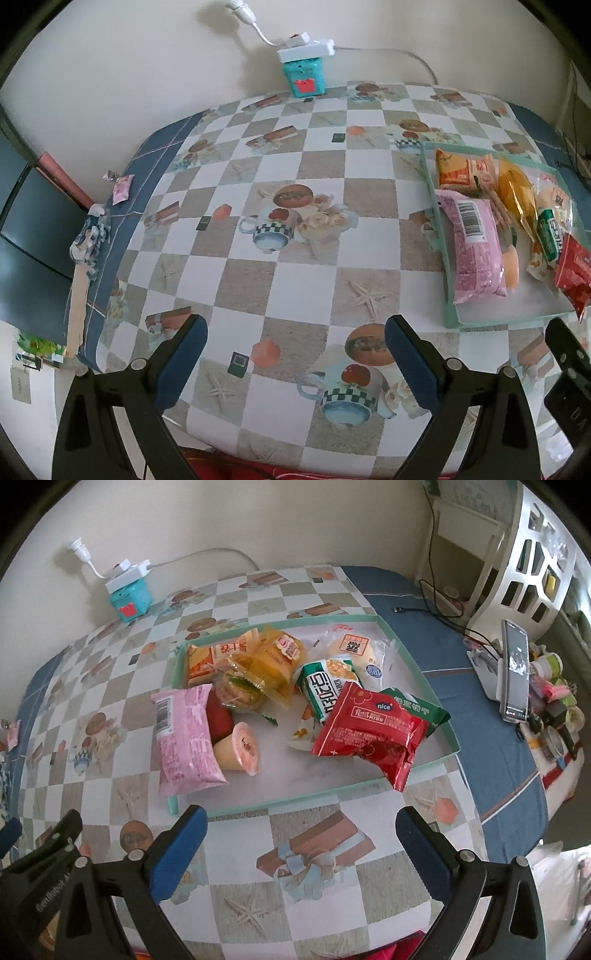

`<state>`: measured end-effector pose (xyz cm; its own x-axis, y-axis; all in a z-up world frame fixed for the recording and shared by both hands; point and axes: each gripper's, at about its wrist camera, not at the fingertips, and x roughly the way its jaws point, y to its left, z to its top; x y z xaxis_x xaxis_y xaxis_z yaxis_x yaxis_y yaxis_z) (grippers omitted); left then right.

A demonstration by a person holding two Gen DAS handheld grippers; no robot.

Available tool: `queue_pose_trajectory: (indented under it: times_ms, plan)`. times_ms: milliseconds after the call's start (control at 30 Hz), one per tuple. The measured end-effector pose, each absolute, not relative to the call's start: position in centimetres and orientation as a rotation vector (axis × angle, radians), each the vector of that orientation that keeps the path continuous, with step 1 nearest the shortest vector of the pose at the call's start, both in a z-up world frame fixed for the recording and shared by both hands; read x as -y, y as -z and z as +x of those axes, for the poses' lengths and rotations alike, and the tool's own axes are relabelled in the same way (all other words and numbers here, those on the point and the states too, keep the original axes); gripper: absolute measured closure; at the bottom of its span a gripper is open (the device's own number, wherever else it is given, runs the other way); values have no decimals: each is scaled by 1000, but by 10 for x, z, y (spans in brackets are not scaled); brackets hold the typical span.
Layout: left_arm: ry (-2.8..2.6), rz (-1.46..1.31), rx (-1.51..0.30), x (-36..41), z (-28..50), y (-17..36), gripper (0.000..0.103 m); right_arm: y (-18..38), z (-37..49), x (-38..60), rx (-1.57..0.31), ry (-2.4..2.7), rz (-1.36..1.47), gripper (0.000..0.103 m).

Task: Organize snacks

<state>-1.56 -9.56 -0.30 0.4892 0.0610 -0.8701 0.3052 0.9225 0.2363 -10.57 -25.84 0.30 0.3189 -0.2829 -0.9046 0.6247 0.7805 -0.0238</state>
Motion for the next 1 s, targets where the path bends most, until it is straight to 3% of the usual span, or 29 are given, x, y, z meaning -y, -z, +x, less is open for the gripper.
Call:
queue_pose_trajectory:
  times_ms: [1000]
  plan:
    - [165, 336, -1127, 85, -7, 11, 6, 0, -105, 249, -1114, 607, 339, 0]
